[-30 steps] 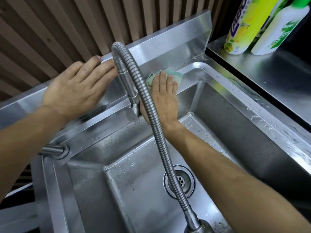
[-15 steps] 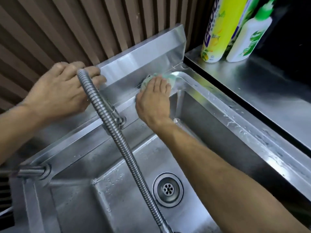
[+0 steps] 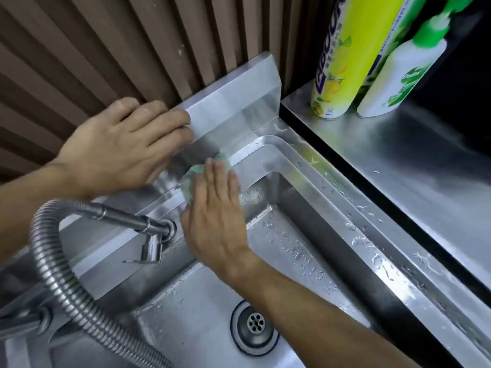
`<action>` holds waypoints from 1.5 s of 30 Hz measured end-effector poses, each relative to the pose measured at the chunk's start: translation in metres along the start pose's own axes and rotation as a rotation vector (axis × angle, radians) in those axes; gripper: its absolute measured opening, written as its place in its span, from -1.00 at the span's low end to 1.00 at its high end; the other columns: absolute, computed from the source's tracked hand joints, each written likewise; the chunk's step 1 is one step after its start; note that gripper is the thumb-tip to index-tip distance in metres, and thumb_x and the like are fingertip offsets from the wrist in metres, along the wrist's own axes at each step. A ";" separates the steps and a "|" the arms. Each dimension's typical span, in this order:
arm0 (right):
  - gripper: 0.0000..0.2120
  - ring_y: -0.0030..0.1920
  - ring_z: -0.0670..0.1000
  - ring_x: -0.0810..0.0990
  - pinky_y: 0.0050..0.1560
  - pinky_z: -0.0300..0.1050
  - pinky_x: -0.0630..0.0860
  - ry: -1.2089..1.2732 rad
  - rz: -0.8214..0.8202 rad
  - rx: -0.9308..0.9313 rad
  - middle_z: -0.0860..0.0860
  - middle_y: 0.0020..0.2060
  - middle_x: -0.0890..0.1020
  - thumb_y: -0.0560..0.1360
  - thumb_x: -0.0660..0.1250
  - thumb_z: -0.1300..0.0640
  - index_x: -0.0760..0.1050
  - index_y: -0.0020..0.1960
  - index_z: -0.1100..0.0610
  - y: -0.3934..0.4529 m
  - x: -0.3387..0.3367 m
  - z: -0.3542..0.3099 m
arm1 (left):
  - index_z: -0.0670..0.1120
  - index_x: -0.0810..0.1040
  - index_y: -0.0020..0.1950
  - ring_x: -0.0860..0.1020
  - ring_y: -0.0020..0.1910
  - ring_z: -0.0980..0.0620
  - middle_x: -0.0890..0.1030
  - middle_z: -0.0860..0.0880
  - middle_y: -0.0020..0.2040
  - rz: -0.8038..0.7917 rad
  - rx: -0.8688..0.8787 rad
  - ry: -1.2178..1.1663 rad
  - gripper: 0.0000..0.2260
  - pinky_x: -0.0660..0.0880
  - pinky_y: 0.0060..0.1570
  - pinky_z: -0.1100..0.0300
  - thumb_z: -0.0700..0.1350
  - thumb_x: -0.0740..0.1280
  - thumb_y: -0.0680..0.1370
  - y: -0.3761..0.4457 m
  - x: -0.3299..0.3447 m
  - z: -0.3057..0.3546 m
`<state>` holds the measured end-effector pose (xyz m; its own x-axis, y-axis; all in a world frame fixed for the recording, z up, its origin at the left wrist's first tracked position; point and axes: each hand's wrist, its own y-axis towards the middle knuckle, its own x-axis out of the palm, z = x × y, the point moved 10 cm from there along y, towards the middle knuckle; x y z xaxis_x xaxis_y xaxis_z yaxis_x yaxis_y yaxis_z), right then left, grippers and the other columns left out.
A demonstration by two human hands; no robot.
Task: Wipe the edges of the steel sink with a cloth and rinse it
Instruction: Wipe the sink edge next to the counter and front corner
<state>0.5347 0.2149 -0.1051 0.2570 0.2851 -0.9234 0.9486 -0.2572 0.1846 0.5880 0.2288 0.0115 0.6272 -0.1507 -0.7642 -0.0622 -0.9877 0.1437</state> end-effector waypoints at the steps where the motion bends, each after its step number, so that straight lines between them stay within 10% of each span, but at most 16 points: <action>1: -0.44 0.62 0.30 0.14 0.60 0.26 0.05 -0.001 -0.032 -0.141 0.31 0.58 0.25 0.62 0.06 -0.02 0.32 0.50 0.28 -0.008 0.006 -0.017 | -0.20 0.52 0.38 0.59 0.21 -0.26 0.52 -0.18 0.42 -0.009 0.018 0.001 -0.66 0.37 0.07 -0.10 -0.12 0.14 0.69 -0.001 0.002 0.001; 5: -0.57 0.58 0.22 0.28 0.62 0.14 0.11 -0.018 0.010 -0.425 0.17 0.51 0.44 0.62 0.11 0.04 0.53 0.37 0.19 -0.006 0.003 0.002 | -0.24 0.35 0.57 0.42 0.48 -0.30 0.30 -0.19 0.61 -0.080 0.097 0.018 -0.54 0.35 0.24 -0.11 -0.10 0.10 0.70 -0.008 0.016 0.003; 16: -0.53 0.63 0.25 0.10 0.61 0.18 0.05 0.245 0.233 0.443 0.26 0.58 0.27 0.64 0.15 0.22 0.27 0.52 0.31 0.026 -0.034 0.101 | -0.19 0.01 0.69 0.01 0.67 -0.19 0.03 -0.17 0.69 -0.164 0.143 -0.051 -0.44 0.08 0.62 -0.13 -0.01 -0.03 0.72 0.002 0.026 0.007; 20: -0.48 0.64 0.22 0.04 0.63 0.14 -0.02 0.508 0.194 0.389 0.30 0.59 0.22 0.65 0.14 0.24 0.18 0.57 0.35 0.020 -0.023 0.047 | -0.23 -0.02 0.68 0.06 0.66 -0.22 0.03 -0.21 0.68 -0.126 0.118 -0.064 -0.41 0.08 0.62 -0.15 0.02 -0.01 0.72 0.014 0.019 0.004; 26: -0.46 0.61 0.21 0.23 0.63 0.11 0.07 0.029 0.111 -0.166 0.16 0.57 0.35 0.64 0.05 -0.06 0.43 0.50 0.18 -0.006 -0.001 -0.001 | -0.26 0.01 0.67 0.04 0.67 -0.21 0.07 -0.24 0.67 -0.070 0.103 -0.051 -0.45 0.07 0.62 -0.15 -0.04 -0.02 0.73 0.008 0.017 0.007; 37: -0.37 0.63 0.35 -0.15 0.64 0.23 -0.16 -0.207 -0.040 0.439 0.37 0.61 -0.08 0.70 -0.13 0.02 -0.13 0.61 0.40 0.048 -0.018 0.091 | -0.25 0.08 0.67 0.09 0.66 -0.22 0.12 -0.23 0.66 -0.064 0.098 -0.117 -0.46 0.09 0.61 -0.16 -0.04 -0.08 0.72 0.010 0.021 0.007; 45: -0.34 0.54 0.47 0.16 0.58 0.35 0.03 -0.357 -0.103 0.554 0.49 0.50 0.22 0.65 -0.14 0.03 0.06 0.55 0.52 0.075 -0.042 0.124 | -0.26 0.15 0.65 0.18 0.62 -0.26 0.19 -0.23 0.65 -0.060 0.097 -0.069 -0.47 0.16 0.58 -0.18 -0.05 -0.06 0.72 0.014 0.013 0.008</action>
<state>0.5719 0.0687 -0.0941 0.0025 0.0354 -0.9994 0.7054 -0.7085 -0.0233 0.5893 0.2131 -0.0016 0.5773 -0.0901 -0.8116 -0.1031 -0.9940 0.0370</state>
